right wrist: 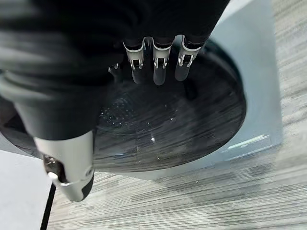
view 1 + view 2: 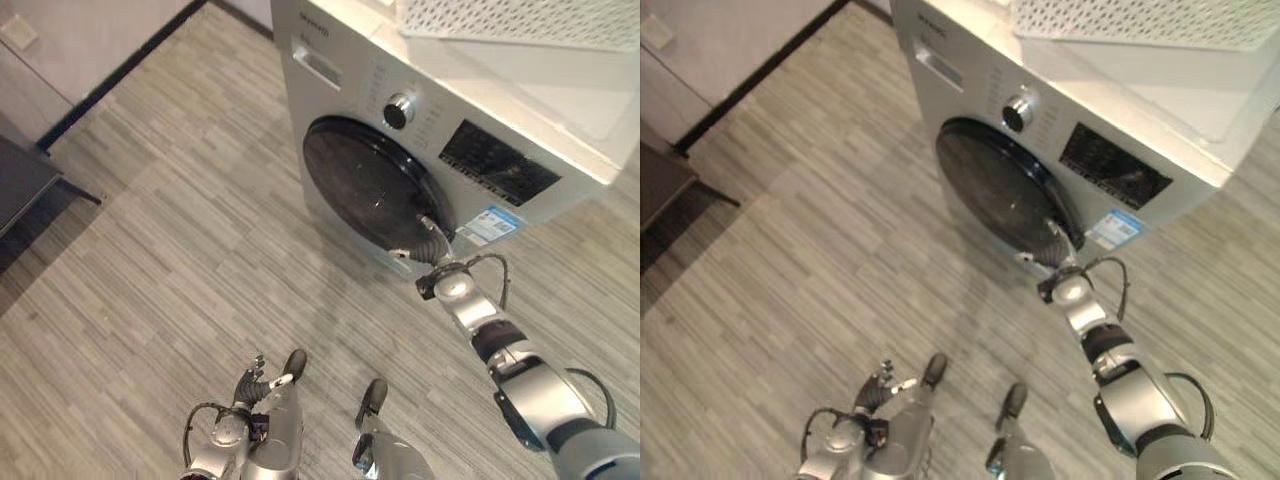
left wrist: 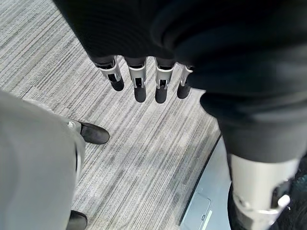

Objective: Grab the laundry basket,head to the washer,open it,put in the laundry and shut it.

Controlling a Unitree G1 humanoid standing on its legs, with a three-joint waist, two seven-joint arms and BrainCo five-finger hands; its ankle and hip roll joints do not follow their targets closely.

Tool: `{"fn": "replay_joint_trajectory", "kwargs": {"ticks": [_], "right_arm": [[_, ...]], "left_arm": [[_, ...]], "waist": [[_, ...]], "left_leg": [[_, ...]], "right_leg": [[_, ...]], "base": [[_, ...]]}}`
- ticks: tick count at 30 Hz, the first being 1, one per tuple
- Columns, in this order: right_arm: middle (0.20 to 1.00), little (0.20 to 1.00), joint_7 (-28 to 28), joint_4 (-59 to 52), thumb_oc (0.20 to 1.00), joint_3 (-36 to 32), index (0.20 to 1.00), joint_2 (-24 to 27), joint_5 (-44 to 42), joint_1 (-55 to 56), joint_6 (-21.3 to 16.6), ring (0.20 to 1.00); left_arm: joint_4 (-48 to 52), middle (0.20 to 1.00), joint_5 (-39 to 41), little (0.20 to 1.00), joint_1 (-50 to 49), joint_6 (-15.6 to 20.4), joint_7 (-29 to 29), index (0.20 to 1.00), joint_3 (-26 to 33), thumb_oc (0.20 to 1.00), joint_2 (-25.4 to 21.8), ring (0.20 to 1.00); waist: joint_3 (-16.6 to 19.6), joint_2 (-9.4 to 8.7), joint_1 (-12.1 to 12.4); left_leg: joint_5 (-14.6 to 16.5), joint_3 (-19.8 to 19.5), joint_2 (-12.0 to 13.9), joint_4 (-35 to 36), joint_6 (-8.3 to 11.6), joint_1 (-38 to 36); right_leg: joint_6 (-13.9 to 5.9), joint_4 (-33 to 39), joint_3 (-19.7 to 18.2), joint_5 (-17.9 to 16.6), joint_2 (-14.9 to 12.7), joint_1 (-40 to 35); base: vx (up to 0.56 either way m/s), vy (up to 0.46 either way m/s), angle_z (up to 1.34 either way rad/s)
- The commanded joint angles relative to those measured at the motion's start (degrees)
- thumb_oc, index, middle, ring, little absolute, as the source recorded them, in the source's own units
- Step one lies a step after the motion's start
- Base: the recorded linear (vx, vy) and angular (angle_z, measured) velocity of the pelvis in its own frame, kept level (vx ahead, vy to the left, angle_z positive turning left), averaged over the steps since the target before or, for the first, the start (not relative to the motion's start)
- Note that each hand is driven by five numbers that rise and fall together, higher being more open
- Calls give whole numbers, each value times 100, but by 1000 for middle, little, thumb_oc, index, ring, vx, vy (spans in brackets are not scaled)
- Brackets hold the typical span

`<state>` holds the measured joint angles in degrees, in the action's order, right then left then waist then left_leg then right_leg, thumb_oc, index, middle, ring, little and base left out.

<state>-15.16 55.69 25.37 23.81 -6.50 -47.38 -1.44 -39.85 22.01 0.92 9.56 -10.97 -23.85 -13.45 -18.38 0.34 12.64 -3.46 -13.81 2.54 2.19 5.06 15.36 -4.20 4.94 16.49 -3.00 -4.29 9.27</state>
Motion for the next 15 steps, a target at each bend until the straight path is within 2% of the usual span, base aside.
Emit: {"fn": "replay_joint_trajectory", "kwargs": {"ticks": [1, 7, 9, 10, 12, 15], "right_arm": [[1000, 1000, -294, -19, 1000, 92, 1000, 535, -288, -647, -222, 1000], [1000, 1000, -328, 70, 1000, 252, 1000, 932, -262, -1079, -251, 1000], [1000, 1000, -501, -868, 1000, 147, 1000, 1142, -19, -801, -145, 1000], [1000, 1000, -503, -884, 1000, 138, 1000, 1144, -15, -787, -135, 1000], [1000, 1000, -662, -2098, 1000, -285, 1000, 1032, 221, 142, -126, 1000], [1000, 1000, -734, -2988, 1000, -798, 1000, 966, 381, 1095, -185, 1000]], "left_arm": [[293, 1000, 234, 1000, 194, 267, -5, 1000, -192, 1000, -206, 1000], [424, 1000, 323, 1000, 270, 329, -16, 1000, -257, 1000, -236, 1000], [265, 1000, 387, 1000, 331, 300, -101, 1000, -93, 1000, -138, 1000], [264, 1000, 387, 1000, 330, 301, -101, 1000, -97, 1000, -140, 1000], [61, 1000, 354, 1000, 399, 260, -215, 1000, 24, 1000, 11, 1000], [103, 1000, 289, 1000, 434, 235, -288, 1000, 107, 1000, 53, 1000]], "waist": [[-99, -220, 116], [-182, -183, 161], [-197, -308, -25], [-195, -311, -20], [-201, -484, -230], [-215, -617, -374]], "left_leg": [[106, -46, -518, 120, -373, 163], [61, -12, -549, 142, -345, 356], [70, 95, -509, 193, -330, 370], [71, 97, -509, 193, -331, 369], [121, 144, -477, 199, -364, 305], [177, 142, -464, 187, -401, 262]], "right_leg": [[-278, -3, -487, -75, -392, 257], [-306, 6, -539, -98, -400, 468], [-324, 6, -626, -106, -372, 535], [-324, 6, -628, -106, -372, 535], [-334, 6, -693, -119, -339, 503], [-352, 6, -714, -136, -331, 483]], "base": [[7, 18, 3], [0, 15, 6], [25, 36, 12], [23, 28, 4], [16, -9, -3], [17, -34, -3]]}}
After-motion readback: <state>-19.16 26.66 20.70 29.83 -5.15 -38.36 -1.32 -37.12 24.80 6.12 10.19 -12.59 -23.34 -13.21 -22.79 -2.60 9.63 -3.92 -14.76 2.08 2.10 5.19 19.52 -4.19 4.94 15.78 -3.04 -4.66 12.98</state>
